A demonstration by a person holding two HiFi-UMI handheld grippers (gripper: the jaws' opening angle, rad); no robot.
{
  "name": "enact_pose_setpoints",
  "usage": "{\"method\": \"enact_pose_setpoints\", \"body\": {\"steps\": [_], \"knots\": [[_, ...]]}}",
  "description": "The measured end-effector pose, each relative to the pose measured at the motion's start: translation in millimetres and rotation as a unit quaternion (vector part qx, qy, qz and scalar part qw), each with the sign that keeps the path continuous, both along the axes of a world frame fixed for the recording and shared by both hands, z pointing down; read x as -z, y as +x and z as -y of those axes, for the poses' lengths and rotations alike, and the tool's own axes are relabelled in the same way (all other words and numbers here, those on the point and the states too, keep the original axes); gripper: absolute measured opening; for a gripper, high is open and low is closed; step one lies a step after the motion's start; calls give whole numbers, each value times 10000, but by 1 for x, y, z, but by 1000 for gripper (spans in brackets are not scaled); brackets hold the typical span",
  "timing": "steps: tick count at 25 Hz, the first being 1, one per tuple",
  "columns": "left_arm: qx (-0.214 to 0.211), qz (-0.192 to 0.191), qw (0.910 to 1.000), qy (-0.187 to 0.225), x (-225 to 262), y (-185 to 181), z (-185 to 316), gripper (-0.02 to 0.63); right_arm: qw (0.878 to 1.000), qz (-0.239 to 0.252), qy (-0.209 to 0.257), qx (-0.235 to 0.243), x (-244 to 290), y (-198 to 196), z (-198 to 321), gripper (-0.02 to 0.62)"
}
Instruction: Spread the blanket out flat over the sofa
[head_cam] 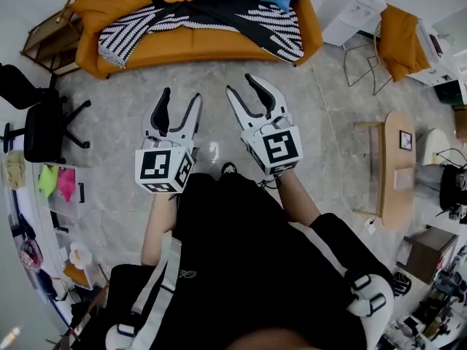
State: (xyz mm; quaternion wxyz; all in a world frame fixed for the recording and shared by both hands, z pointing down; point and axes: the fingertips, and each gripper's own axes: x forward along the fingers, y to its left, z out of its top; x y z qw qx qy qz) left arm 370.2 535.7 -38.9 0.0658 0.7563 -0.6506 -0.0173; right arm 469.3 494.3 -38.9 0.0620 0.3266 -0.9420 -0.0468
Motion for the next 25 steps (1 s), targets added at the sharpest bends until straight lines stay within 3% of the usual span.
{"method": "enact_pose_setpoints", "body": {"steps": [9,17,25], "knots": [[228,-65,9990,-388,-35,6,6,273,9992,-84,-356,-135,-34,31,20,229],[279,-214,9976,-600,-64,-17,36,273,9980,-380,-502,-93,-63,17,51,291],[429,-235,9973,-552,-67,-86,94,273,9970,-524,-576,-5,-75,-42,113,304]]}}
